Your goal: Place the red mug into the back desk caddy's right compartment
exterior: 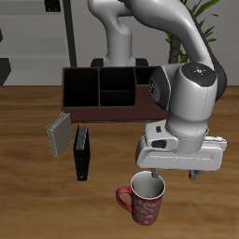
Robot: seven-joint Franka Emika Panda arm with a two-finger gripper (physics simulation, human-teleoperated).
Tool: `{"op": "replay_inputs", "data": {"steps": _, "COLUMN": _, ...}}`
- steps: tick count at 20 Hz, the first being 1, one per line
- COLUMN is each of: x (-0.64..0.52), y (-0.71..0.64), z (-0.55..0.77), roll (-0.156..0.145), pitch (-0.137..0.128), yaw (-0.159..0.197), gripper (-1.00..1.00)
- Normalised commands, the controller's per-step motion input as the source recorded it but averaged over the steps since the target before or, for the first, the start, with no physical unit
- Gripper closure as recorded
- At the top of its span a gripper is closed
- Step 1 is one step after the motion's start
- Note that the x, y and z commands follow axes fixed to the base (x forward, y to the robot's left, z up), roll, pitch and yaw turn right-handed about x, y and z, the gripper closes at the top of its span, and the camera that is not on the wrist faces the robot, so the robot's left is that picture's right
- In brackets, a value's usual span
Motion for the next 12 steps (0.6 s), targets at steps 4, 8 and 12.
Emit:
{"op": "replay_inputs", "data": {"steps": 4, "x": 0.03, "y": 0.01, "z": -0.06, "roll": 0.005, "pitch": -0.015, "yaw": -0.002, "gripper": -1.0}}
{"op": "replay_inputs", "data": {"steps": 8, "x": -0.01, "y": 0.0, "z": -0.03, "roll": 0.016, "pitch": -0.016, "yaw": -0.005, "gripper": -1.0}}
{"op": "replay_inputs", "data": {"steps": 12, "x": 0.09, "y": -0.02, "z": -0.15, "roll": -0.002, "pitch": 0.009, "yaw": -0.013, "gripper": -1.0}}
